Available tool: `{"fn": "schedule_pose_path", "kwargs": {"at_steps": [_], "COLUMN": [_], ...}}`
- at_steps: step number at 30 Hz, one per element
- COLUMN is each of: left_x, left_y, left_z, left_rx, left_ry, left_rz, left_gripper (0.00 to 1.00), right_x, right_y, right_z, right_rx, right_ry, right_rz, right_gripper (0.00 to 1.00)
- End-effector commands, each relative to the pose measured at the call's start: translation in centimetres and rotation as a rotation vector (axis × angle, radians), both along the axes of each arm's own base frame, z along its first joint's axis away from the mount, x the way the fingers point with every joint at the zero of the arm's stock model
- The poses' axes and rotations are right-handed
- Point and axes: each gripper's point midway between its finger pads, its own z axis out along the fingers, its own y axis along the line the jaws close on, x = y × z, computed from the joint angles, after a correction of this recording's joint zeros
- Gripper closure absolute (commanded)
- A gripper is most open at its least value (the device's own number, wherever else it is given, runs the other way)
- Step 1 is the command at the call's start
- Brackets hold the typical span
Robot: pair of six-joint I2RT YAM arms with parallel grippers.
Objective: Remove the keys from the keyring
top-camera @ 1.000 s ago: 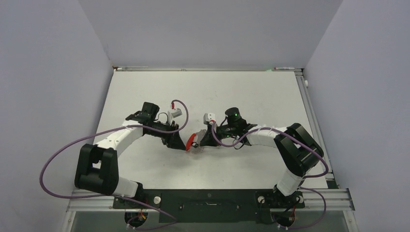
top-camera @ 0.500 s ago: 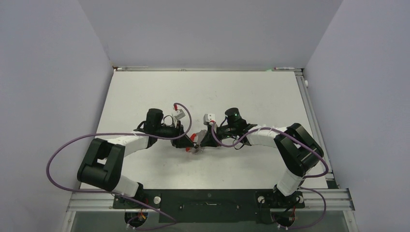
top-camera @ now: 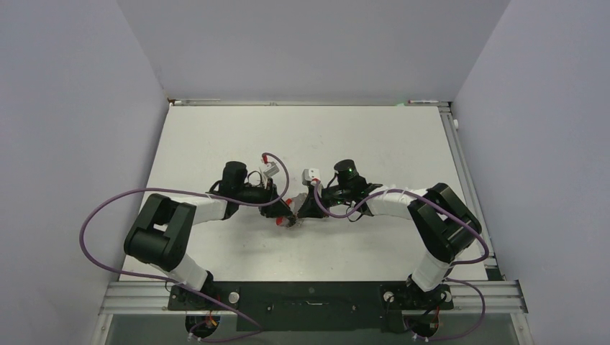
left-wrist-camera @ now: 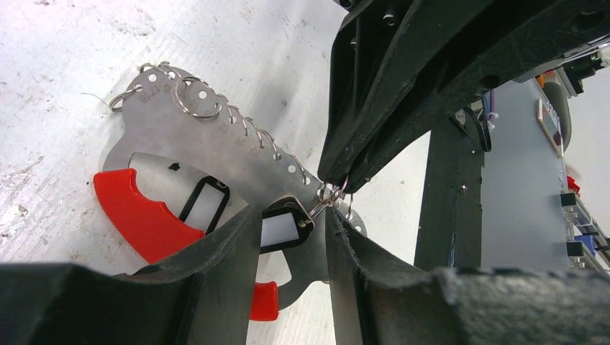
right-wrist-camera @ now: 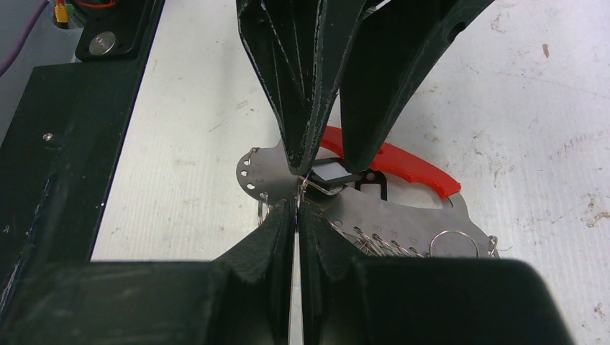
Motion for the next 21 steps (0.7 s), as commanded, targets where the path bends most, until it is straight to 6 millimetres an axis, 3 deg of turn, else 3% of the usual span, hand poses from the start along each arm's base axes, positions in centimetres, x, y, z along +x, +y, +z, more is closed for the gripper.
{"fn": "schedule_pose_path", "kwargs": {"at_steps": [1,6,17,21], "left_x": [0.5,-0.2,-0.1,-0.1], "left_y": [-0.9,-1.6,-1.2,-1.0], "left_z": [1.5,1.6,1.3,0.1], "left_rx": [-0.044,-0.055,-0.033,0.02], "left_ry": [-0.062,-0.045,0.082,0.168], "left_rz": [-0.039,-0.076,-0.061,-0.032], "left_gripper": [0.67,0.72,0.99,1.0], "right_x": [0.6,0.9,2.1,2.2], "right_y": [1.1,1.2,0.9,1.0], "right_z": [3.5,3.6,3.9,4.2], "right_rx": [0.093,0.095,0.111,0.129], "right_ry": [-0.098,-0.101,-0.12,-0.124], "right_rz": [0.042,0.031,-0.013,-0.019], "right_gripper": [0.95,0.95,0.95,0.95]}}
